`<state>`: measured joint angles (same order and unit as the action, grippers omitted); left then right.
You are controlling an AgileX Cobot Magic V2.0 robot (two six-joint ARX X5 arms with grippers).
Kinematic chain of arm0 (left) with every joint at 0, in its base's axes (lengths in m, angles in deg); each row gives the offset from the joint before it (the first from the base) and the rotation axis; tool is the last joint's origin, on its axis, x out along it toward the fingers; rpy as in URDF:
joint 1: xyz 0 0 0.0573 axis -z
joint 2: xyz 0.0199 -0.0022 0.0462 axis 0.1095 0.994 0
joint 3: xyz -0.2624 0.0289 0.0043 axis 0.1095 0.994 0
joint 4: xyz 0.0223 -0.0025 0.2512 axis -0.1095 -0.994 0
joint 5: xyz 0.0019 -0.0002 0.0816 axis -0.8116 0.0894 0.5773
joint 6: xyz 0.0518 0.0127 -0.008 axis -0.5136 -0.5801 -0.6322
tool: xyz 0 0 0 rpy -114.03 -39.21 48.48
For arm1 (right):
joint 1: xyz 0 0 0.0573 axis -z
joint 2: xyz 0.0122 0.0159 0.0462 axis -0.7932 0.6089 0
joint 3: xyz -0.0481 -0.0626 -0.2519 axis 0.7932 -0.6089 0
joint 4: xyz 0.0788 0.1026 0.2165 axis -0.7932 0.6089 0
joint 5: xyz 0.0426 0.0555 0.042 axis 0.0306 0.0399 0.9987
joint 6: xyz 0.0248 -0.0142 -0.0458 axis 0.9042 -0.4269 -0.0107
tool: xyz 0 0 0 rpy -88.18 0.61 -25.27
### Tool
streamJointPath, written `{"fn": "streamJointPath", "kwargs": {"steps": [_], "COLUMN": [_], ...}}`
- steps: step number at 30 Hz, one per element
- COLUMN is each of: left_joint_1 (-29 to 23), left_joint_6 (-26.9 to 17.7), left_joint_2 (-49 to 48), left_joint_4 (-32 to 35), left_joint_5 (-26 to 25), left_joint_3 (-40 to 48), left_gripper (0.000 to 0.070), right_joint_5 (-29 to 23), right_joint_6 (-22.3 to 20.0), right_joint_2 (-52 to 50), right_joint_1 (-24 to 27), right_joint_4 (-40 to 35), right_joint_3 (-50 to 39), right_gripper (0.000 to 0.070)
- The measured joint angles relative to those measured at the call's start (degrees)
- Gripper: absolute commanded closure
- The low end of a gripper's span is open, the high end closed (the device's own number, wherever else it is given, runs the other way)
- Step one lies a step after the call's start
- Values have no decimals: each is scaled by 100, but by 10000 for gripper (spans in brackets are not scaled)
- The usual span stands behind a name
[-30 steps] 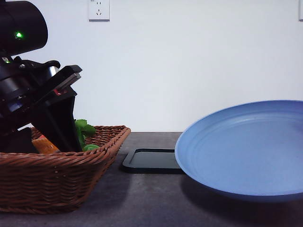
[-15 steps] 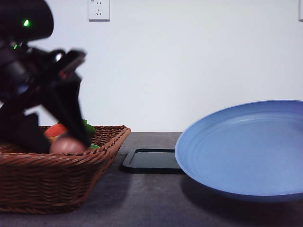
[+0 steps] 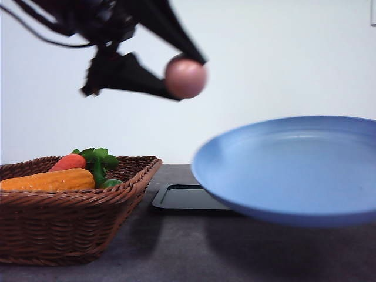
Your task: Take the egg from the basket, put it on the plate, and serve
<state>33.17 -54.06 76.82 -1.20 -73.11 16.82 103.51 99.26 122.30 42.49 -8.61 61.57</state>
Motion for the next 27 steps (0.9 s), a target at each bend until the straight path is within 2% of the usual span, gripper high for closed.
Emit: {"fn": "streamJointPath", "kwargs": {"steps": [5, 10, 13, 21, 27], "left_joint_1": [938, 1570, 1700, 1710, 1708], "left_joint_6": [-446, -1015, -1160, -1228, -1227], "left_joint_2": [120, 418, 617, 752, 770], "left_joint_4": [253, 252, 273, 247, -71], "left_joint_5": [1068, 2102, 2220, 2219, 2271], "left_joint_3": [0, 0, 0, -2, -235], "left_gripper": [474, 471, 462, 350, 338], "right_joint_5": [743, 1158, 1169, 1137, 1214], "right_joint_6": [6, 6, 4, 6, 54], "right_joint_2": [130, 222, 231, 247, 247], "right_joint_1": [0, 0, 0, 18, 20], "right_joint_4": [0, 6, 53, 221, 457], "right_joint_3": [0, 0, 0, 0, 0], "right_gripper": [700, 700, 700, 700, 700]}}
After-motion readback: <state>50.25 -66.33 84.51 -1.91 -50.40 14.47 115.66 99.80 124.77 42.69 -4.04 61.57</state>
